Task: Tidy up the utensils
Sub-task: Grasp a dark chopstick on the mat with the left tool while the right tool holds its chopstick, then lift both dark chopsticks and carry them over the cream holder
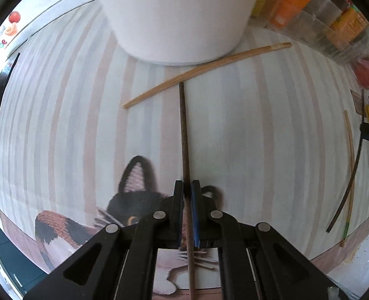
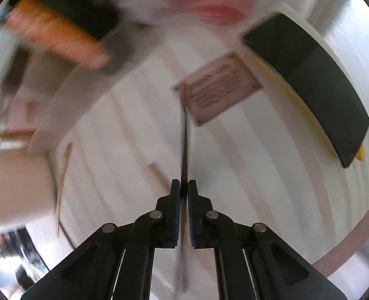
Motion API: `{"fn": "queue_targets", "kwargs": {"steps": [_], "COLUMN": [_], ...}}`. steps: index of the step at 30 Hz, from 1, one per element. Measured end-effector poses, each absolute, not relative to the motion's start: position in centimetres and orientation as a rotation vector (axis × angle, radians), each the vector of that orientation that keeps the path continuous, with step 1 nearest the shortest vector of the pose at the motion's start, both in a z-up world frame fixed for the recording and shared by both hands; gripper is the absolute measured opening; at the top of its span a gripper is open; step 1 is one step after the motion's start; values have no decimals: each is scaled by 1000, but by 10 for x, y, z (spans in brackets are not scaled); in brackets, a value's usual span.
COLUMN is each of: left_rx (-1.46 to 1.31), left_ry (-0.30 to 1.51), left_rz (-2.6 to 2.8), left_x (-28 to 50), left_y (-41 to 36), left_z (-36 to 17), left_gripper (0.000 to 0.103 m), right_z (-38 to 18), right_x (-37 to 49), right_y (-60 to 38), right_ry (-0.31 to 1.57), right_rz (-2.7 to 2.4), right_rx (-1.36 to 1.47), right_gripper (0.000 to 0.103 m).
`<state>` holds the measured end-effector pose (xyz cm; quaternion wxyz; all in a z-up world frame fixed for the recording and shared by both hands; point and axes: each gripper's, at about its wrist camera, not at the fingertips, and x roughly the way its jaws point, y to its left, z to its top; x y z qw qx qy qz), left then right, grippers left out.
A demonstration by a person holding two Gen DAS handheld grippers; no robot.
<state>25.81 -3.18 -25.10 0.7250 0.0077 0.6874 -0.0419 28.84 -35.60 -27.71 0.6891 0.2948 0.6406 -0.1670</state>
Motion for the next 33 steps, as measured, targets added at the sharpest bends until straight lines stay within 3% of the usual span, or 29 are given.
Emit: {"fn": "queue_targets", "kwargs": {"steps": [8,18,22,26,30,33], "left_rx": [-20,23,6,8,21,66], "left_ry": [1518,1517,1529,1522,1527,1507], "left_rz": [-131,-139,-121,-122,-146,-139], "left_x": [253,243,248,262,267,267], "left_y": [12,-2,-10,-20,-30,-38], "left_z": [-254,-255,-253,-247,-248,-247], "left_gripper": [6,8,8,9,22,20], "right_z": [-277,-300,-301,-303,-304,-304], "right_x": [286,281,293,313,323,321], "right_y": [-258,-204,-189,-165,-154,-149], "right_ry": [1609,1675,1714,1721,1722,1713], "right_rz": [-4,-63,-86,-110,-125,-121], "right_rx": [350,65,35,18,16,38], "right_gripper": [6,6,13,14,14,14]}}
